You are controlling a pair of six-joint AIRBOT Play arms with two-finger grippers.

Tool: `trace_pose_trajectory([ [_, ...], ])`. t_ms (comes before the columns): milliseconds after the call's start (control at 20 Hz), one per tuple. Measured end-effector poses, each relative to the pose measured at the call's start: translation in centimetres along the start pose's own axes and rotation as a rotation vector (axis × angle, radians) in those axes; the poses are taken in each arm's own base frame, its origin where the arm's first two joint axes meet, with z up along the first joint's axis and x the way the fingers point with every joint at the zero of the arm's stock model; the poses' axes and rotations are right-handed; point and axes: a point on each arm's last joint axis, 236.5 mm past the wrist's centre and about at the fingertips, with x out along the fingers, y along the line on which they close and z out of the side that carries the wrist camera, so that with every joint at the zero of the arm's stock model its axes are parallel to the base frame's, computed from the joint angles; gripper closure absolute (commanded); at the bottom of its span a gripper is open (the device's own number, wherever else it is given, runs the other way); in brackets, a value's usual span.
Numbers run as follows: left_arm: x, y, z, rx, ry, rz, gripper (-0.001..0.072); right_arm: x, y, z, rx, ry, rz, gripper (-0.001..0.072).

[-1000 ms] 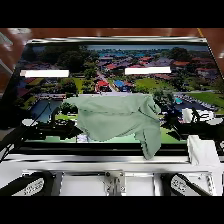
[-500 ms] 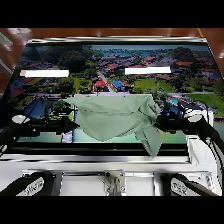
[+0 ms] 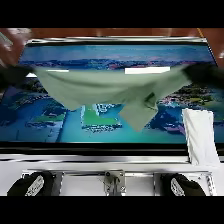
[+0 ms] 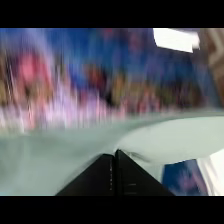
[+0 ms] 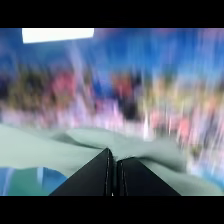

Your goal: Fold the shirts.

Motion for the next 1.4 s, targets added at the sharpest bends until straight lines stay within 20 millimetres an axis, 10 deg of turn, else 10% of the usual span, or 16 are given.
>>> trace_pose_trajectory([
  [150,-9.5,-8.2,10.9,0.213,-0.351,0.048,0.0675,-10.6,6.0,10.8,-0.16,-0.328,-0.011,0.0647],
  [250,-15.2,-12.6,14.2,0.316,-0.505,0.104,0.0675,-16.9,9.9,14.5,-0.219,-0.481,-0.001,0.0647],
  [400,-21.0,-16.8,14.6,0.424,-0.602,0.198,0.0674,-23.0,13.8,15.7,-0.268,-0.569,0.011,0.0647],
  [600,-23.0,-15.8,11.9,0.445,-0.518,0.351,0.0674,-24.2,14.6,13.4,-0.239,-0.474,0.008,0.0647],
  [950,-18.8,-5.1,5.9,0.272,-0.192,0.535,0.0673,-14.2,9.1,2.7,0.014,0.155,0.021,0.0647],
  [1400,-6.7,14.8,-6.1,-0.072,0.11,0.624,0.0672,8.4,-1.4,-7.6,0.266,0.49,0.031,0.0646],
])
